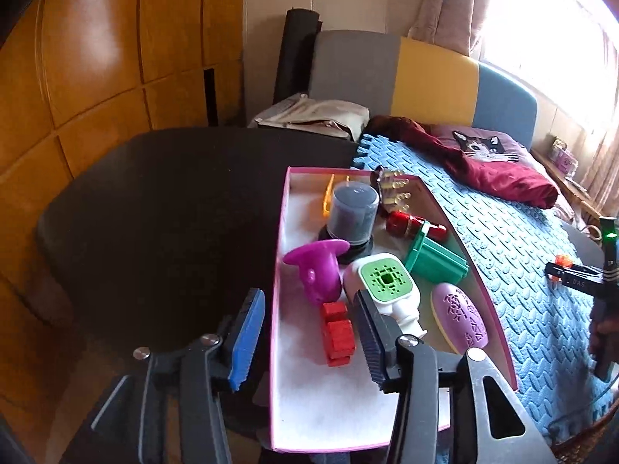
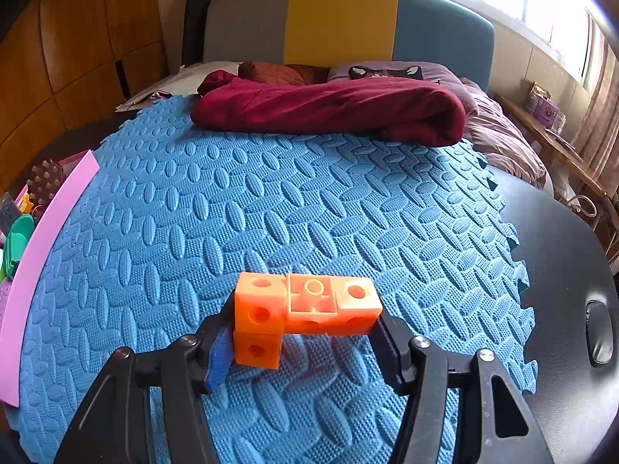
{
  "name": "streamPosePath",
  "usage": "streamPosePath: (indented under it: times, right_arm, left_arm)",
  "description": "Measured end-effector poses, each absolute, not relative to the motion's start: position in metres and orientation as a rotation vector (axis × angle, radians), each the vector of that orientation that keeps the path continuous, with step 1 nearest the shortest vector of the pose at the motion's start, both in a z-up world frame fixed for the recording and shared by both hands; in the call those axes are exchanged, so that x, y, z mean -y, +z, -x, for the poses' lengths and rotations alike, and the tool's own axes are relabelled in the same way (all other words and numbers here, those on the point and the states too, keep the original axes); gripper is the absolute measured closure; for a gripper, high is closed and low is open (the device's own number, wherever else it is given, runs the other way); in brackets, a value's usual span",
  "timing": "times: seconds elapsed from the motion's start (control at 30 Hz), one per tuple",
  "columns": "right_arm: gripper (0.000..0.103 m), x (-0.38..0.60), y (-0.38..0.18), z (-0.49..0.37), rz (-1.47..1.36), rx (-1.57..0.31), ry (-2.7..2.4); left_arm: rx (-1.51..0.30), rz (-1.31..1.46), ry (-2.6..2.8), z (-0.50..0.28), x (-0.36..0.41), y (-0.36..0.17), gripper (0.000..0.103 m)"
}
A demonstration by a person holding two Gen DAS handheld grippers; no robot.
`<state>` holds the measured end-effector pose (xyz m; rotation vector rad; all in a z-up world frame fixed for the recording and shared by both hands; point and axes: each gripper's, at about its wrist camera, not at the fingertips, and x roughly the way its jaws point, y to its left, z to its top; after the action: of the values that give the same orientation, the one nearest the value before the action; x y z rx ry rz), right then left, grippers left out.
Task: Organize rigid objects
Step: 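Carry the orange cube chain into the tray and release it with the right gripper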
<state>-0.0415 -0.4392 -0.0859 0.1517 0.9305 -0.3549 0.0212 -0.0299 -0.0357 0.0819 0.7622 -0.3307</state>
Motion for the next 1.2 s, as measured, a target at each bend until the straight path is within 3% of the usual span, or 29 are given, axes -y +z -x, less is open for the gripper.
streamPosePath:
  times: [0.43,0.87,1.2]
  right_arm:
    - [0.042,0.404,-0.061,0.050,-0.175,-0.928,-0.366]
    - [0.042,0.253,-0.004,0.042,-0.117,-0.787,0.017]
    - [0.042,0.160,-0.036,0.024,-0.110,-0.910,0.198]
  left_arm:
    - [-0.746,-0.076,-0.301,-0.015,0.022,-0.031,0.043]
    - [-0.748,-0.046,-0.271,-0.018,0.008,-0.029,0.043]
    - [-0.746,-0.016,-0.219,-0.026,-0.013,-0.027,0.037]
